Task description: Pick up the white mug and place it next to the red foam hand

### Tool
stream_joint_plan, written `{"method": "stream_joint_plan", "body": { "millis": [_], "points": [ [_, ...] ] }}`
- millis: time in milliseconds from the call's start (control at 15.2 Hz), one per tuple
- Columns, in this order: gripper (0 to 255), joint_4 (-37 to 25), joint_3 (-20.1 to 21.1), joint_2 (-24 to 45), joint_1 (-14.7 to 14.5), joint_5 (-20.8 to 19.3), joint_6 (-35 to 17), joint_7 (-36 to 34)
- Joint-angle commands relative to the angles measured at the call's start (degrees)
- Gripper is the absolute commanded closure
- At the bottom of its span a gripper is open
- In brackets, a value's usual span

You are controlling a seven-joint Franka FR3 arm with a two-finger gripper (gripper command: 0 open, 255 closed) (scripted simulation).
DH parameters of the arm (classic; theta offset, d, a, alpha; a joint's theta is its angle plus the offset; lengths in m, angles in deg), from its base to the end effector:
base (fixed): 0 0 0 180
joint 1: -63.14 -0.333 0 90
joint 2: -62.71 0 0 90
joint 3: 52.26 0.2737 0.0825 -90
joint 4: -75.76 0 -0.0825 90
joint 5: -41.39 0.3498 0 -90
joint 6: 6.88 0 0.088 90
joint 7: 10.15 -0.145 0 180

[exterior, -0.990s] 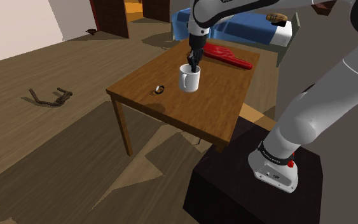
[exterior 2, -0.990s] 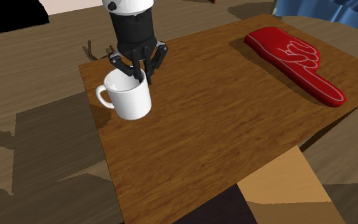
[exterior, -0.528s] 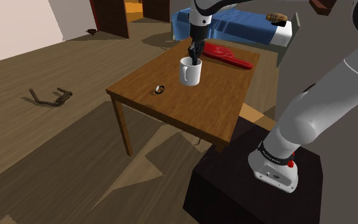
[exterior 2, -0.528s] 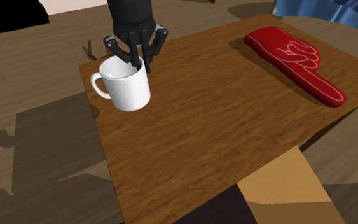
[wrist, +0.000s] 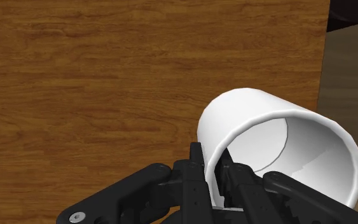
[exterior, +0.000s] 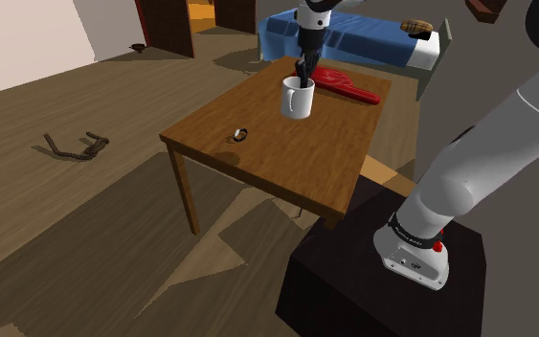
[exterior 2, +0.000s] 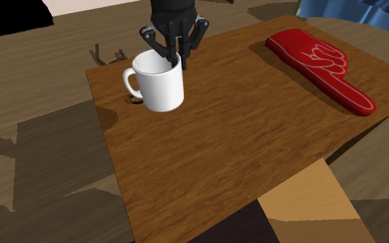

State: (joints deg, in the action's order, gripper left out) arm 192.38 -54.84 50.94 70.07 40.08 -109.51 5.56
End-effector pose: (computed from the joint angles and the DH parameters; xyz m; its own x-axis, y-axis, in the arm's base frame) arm 0.4596 -0.0806 0.4595 0.9926 0.1144 -0.0410 0.1146 -0.9934 0.0019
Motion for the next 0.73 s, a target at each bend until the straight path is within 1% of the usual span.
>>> {"method": "stream_joint_plan", "body": {
  "millis": [0, 330, 660],
  "points": [
    [255, -1.44, -1.61, 0.70, 1.12, -0.38, 0.65, 2.70],
    [255, -4.40, -5.73, 3.38, 4.04, -1.06, 0.76, 9.57],
    [255, -9.02, -9.62, 7.49, 6.99, -0.99, 1.12, 16.51]
  ]
}}
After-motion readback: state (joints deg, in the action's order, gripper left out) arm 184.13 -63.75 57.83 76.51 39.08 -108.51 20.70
